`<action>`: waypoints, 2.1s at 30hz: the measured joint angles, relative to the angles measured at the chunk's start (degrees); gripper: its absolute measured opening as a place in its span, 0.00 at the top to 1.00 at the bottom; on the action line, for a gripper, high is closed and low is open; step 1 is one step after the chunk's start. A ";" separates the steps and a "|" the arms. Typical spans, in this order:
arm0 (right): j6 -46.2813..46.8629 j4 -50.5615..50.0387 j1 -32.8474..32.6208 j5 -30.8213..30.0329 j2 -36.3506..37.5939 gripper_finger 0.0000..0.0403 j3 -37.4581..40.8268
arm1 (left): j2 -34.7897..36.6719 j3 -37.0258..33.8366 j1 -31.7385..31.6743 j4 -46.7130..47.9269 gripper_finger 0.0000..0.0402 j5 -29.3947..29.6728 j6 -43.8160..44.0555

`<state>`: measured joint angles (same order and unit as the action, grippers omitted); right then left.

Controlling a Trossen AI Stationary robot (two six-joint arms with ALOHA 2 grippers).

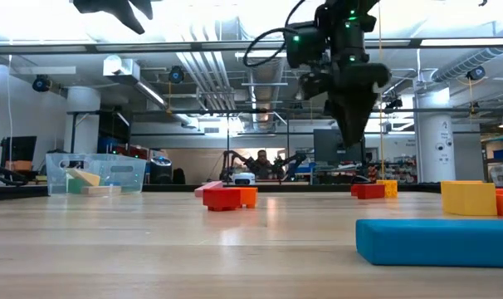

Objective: Sort blocks by size
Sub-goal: Put the red rectangular wooden block into the transparent bin

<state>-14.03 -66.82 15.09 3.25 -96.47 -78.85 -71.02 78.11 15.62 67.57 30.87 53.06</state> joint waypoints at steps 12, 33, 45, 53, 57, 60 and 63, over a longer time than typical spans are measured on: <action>-16.85 3.53 2.92 -6.32 0.00 0.52 8.33 | -0.02 -0.02 0.04 -0.31 0.56 2.99 0.61; -20.11 15.20 4.46 -8.62 -0.81 0.64 15.02 | -0.04 -0.02 -0.07 -4.27 0.56 7.69 -0.02; -18.78 13.46 4.44 -7.26 -7.54 0.78 11.86 | -0.04 -0.02 -0.07 -6.24 0.56 7.73 -0.02; -7.11 13.39 4.82 0.97 -5.15 0.88 5.35 | 0.15 -0.02 -0.10 -15.93 0.56 9.04 -7.85; 3.62 21.84 4.83 10.82 0.45 0.88 2.42 | 0.68 -0.02 -0.64 -30.16 0.56 3.89 -23.12; 11.56 33.01 4.56 14.63 6.26 0.88 2.97 | 0.76 -0.02 -1.81 -38.96 0.56 -1.53 -32.36; 19.36 46.23 4.12 15.40 12.13 0.88 4.83 | 1.03 -0.02 -3.61 -43.36 0.56 -3.05 -37.54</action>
<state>5.32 -20.59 19.21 18.65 -84.33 -74.02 -70.00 78.08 12.01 24.22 27.82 15.51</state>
